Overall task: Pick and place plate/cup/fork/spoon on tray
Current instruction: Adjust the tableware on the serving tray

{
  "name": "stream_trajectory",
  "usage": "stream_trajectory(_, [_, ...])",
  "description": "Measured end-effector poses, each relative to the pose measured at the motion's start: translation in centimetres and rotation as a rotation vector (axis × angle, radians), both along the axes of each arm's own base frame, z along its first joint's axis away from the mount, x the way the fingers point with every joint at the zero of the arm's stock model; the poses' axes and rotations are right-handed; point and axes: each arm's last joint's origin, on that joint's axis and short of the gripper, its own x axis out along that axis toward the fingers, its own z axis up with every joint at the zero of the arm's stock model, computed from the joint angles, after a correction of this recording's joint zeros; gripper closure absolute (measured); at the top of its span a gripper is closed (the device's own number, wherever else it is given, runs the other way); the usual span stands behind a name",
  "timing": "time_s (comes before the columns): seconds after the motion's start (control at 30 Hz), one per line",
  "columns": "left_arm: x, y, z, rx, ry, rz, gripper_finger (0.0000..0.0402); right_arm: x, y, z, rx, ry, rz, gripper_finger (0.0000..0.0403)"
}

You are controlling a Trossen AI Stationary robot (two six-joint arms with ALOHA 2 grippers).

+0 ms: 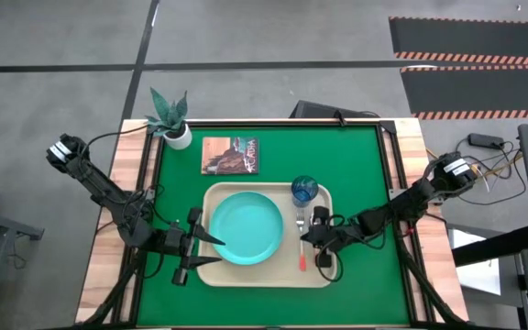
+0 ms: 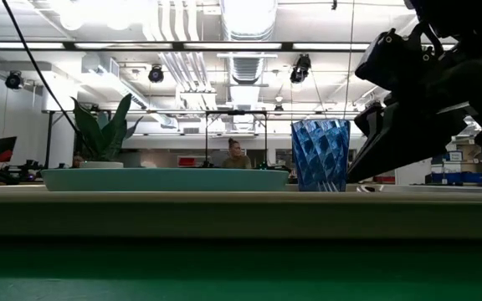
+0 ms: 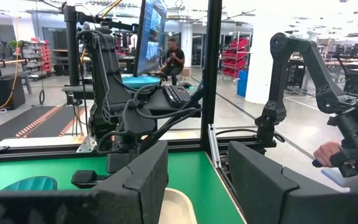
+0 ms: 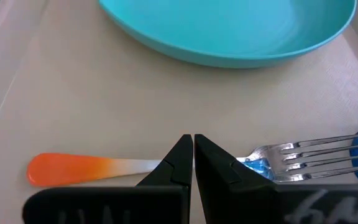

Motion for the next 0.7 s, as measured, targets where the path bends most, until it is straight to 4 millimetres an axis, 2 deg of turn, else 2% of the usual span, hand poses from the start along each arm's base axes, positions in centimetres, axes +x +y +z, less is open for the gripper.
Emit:
stream_trajectory(0.27, [0.0, 0.0, 0.0, 0.000, 0.000, 0.000, 0.0246, 0.4, -0.2, -0.2, 0.006, -0.024, -0.013, 0.0394])
stream_trajectory(0.47, [0.0, 0.0, 0.1, -0.004, -0.005, 0.000, 0.0246, 0.9, -0.1, -2.1, -0.041, 0.012, 0.010, 0.0394])
stream_trajectory(0.7, [0.0, 0.0, 0.0, -0.001, -0.001, 0.000, 0.0246, 1.2, -0.1, -1.7, -0.052, 0.021, 0.018, 0.0394])
